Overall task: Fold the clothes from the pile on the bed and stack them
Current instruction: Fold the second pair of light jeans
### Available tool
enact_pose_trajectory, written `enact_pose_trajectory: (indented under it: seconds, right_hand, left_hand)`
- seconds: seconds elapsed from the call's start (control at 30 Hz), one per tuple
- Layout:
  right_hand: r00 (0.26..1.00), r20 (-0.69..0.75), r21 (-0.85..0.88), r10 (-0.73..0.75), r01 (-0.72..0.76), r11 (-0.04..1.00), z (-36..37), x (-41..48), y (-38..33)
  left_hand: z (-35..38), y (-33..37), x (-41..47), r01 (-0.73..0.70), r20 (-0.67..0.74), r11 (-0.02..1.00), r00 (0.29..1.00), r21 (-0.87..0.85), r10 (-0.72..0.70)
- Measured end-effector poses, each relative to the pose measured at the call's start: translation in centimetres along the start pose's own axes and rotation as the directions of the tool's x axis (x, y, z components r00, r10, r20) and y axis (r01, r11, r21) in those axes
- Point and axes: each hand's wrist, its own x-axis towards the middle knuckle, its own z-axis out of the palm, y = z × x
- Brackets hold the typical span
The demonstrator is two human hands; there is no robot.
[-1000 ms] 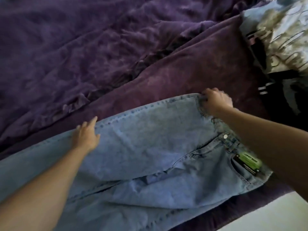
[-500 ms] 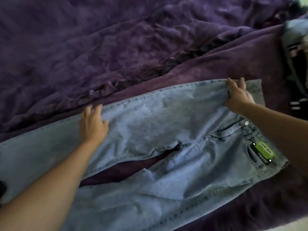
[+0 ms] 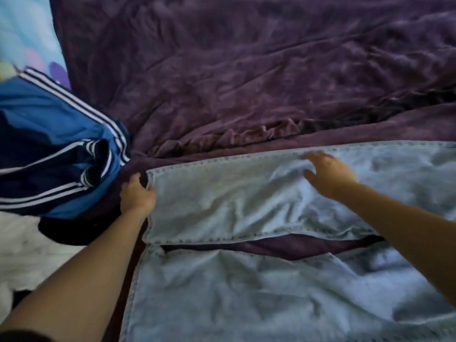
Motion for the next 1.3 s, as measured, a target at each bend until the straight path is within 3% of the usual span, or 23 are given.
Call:
enact_pose_trajectory:
  seconds: [0.07, 0.13, 0.2, 0.3, 0.47, 0.53, 0.63, 0.77, 0.9, 1.0, 1.1, 1.2, 1.3]
  right_hand:
    - [0.999, -0.049, -0.035, 0.023, -0.025, 0.999, 1.1, 2.4, -1.3]
    - [0.996, -0.029, -0.064, 0.081, -0.082, 0.995, 2.1, 4.2, -2.0]
    - [0.991, -0.008, -0.084, 0.134, -0.134, 0.987, 2.9, 5.3, -2.4]
    - [0.983, -0.096, -0.032, 0.157, -0.161, 0.986, 4.4, 5.9, -2.6]
    - [0.973, 0.02, -0.069, 0.229, -0.227, 0.971, 7.1, 6.3, -2.8]
    - [0.971, 0.003, -0.056, 0.239, -0.238, 0.97, 6.8, 5.7, -3.4]
    - [0.969, -0.142, -0.009, 0.202, -0.206, 0.979, 5.9, 1.9, -3.9]
    - [0.947, -0.257, 0.025, 0.19, -0.19, 0.981, 5.8, -7.2, -2.5]
    - [0.847, -0.301, 0.107, 0.438, -0.426, 0.898, 5.6, -16.8, 2.9]
    - [0.781, -0.22, 0.07, 0.584, -0.585, 0.808, 5.4, -23.9, 8.9]
    - [0.74, -0.099, -0.088, 0.665, -0.672, 0.735, 5.0, -29.8, 15.3]
    - [0.743, 0.014, -0.359, 0.669, -0.621, 0.697, 4.9, -33.2, 21.2]
    - [0.812, -0.036, -0.489, 0.582, -0.522, 0.699, 5.4, -33.5, 26.2]
  left_hand:
    - [0.8, -1.1, 2.6, 0.084, 0.064, 0.987, 0.995, -0.139, -0.075]
    - [1.8, -1.4, 3.9, 0.08, 0.097, 0.96, 0.994, -0.268, -0.056]
    - [1.8, -0.7, 4.8, -0.086, -0.048, 0.957, 0.996, -0.276, 0.076]
    - [0.6, 0.1, 7.2, -0.296, -0.288, 0.921, 0.932, -0.252, 0.221]
    - [2.7, -2.3, 8.0, -0.14, -0.074, 0.96, 0.989, -0.243, 0.126]
    - [2.5, -3.7, 5.4, -0.225, -0.184, 0.949, 0.965, -0.222, 0.185]
    - [2.8, -5.2, -1.6, -0.49, -0.315, 0.861, 0.846, -0.139, 0.43]
    - [5.1, -5.2, -14.6, -0.648, 0.026, 0.719, 0.738, -0.25, 0.674]
    - [8.3, -4.4, -24.8, -0.689, 0.373, 0.68, 0.58, -0.249, 0.724]
    - [10.7, -2.7, -30.1, -0.767, 0.469, 0.597, 0.448, -0.235, 0.761]
    - [12.6, -0.3, -33.8, -0.839, 0.496, 0.5, 0.346, -0.217, 0.796]
    - [15.7, 2.2, -37.1, -0.898, 0.547, 0.421, 0.288, -0.131, 0.786]
    - [19.7, 3.9, -39.9, -0.935, 0.628, 0.354, 0.275, 0.0, 0.727]
